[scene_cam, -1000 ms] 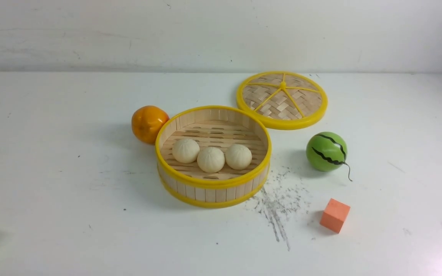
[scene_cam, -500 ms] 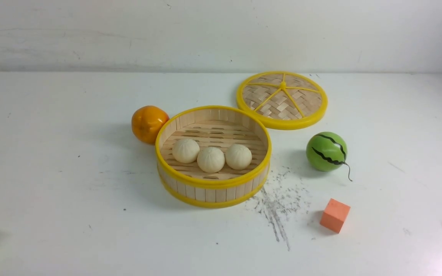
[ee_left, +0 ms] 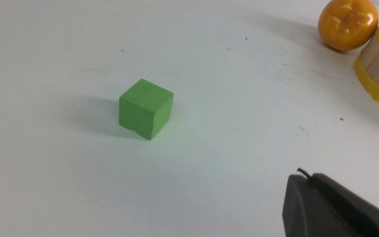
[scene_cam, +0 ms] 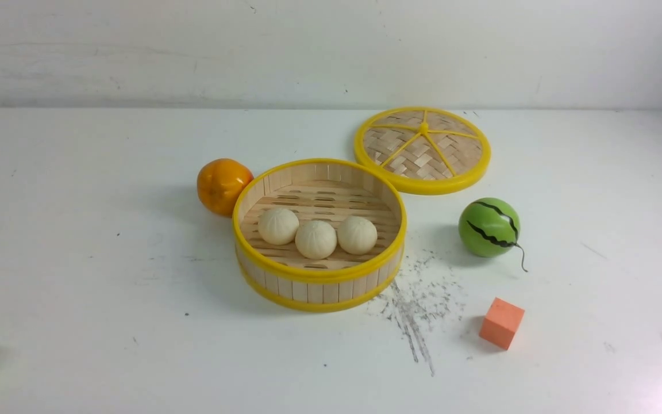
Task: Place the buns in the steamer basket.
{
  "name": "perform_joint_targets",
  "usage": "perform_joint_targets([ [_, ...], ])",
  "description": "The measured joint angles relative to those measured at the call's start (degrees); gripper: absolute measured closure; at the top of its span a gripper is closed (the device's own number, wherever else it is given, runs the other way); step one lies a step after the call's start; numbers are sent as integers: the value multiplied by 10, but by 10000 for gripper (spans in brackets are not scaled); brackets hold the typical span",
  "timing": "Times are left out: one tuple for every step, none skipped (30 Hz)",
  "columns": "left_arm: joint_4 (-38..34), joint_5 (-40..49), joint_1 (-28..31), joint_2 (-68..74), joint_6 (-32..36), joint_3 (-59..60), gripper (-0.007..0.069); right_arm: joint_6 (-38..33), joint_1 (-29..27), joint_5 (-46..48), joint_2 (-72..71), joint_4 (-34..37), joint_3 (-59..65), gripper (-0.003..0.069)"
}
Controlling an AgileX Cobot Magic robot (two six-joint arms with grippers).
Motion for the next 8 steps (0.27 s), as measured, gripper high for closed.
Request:
perform_joint_targets([
  [0,0,0,0,0,0,637,0,0,0,0,0,0,583],
  [0,0,0,0,0,0,637,0,0,0,0,0,0,582],
  [0,0,0,0,0,0,636,0,0,0,0,0,0,580],
  [0,0,0,0,0,0,636,0,0,0,0,0,0,580],
  [0,0,0,0,0,0,635,0,0,0,0,0,0,578],
  [0,0,0,0,0,0,634,0,0,0,0,0,0,577],
  [0,0,0,0,0,0,634,0,0,0,0,0,0,577],
  [0,0,0,0,0,0,630,0,0,0,0,0,0,574],
])
